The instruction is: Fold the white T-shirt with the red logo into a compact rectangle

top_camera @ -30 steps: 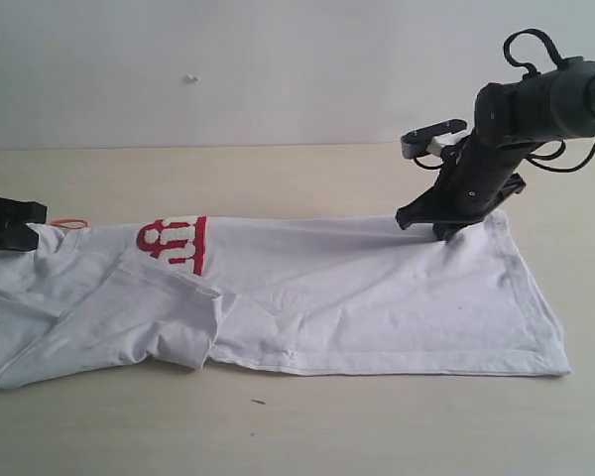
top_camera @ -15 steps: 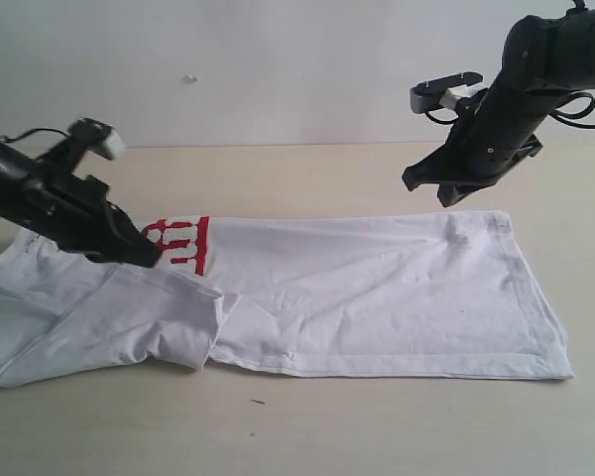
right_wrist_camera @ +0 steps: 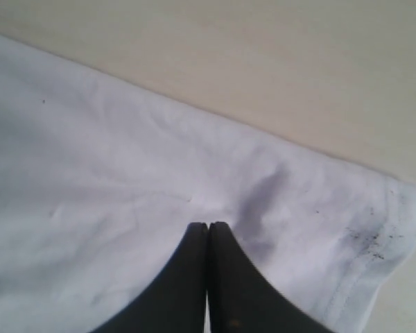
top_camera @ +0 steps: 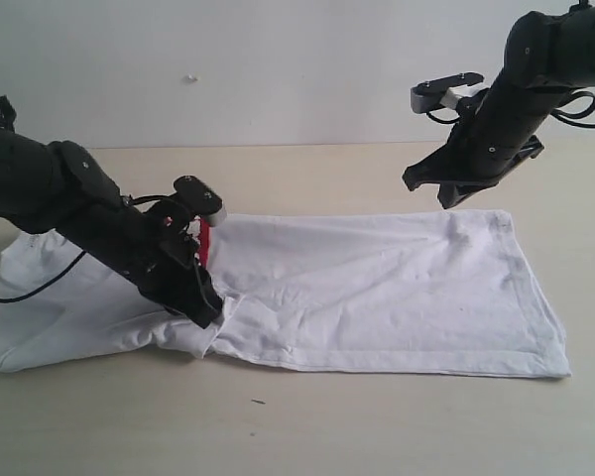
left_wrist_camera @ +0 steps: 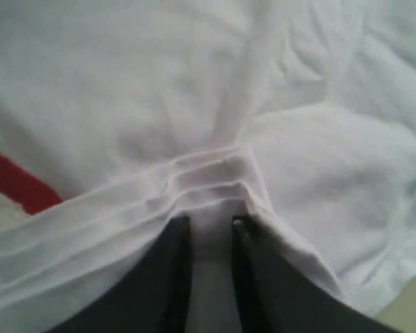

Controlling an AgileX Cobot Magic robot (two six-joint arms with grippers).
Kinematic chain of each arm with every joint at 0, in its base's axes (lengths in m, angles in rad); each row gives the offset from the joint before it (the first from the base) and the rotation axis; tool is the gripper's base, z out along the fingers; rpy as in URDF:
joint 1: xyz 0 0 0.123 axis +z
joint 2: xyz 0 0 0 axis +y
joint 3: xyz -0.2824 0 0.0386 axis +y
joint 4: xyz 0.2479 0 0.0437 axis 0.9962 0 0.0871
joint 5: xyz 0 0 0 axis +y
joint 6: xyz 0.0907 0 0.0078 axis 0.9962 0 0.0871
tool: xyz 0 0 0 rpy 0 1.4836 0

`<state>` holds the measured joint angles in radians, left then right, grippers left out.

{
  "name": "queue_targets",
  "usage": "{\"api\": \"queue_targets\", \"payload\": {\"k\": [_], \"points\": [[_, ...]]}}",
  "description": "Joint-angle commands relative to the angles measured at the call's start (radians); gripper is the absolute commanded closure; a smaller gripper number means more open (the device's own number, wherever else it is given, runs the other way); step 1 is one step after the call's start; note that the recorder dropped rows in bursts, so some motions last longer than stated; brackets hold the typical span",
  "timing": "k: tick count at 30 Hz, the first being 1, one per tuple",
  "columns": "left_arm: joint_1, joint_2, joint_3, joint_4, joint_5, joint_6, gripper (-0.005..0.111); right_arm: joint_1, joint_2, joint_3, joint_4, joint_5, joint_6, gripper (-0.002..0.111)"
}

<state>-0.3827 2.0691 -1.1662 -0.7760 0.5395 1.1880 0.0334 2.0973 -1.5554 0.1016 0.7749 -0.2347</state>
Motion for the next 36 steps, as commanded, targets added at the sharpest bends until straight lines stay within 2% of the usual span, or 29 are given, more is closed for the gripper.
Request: {"api": "queue_targets", "payload": {"k": [1,8,20,26,31,36], "points": [[-0.005,0.022,-0.002,-0.031,-0.036,-0.012,0.082,-0.004,-0.008,0.003,0.004,-0.011,-0.008,0.108],[-0.007,0.020,-0.055,-0.066,0.070,-0.008,0.082,-0.004,-0.008,0.003,0.004,-0.001,-0.008,0.108],[-0.066,0.020,-0.057,-0.103,0.044,0.045,0.082,-0.004,-0.008,0.003,0.004,-0.007,-0.008,0.108],[-0.070,0.017,-0.057,-0.100,0.036,0.036,0.082,-0.004,-0.008,0.003,0.004,0.000,-0.008,0.108],[-0.047,-0.025,-0.057,-0.036,0.011,-0.046,0.080,-0.004,-0.008,0.003,0.004,-0.002,-0.008,0.108],[0.035,-0.095,-0.057,0.039,-0.004,-0.163,0.070,-0.007,-0.008,0.003,0.002,-0.009,-0.008,0.108]]}}
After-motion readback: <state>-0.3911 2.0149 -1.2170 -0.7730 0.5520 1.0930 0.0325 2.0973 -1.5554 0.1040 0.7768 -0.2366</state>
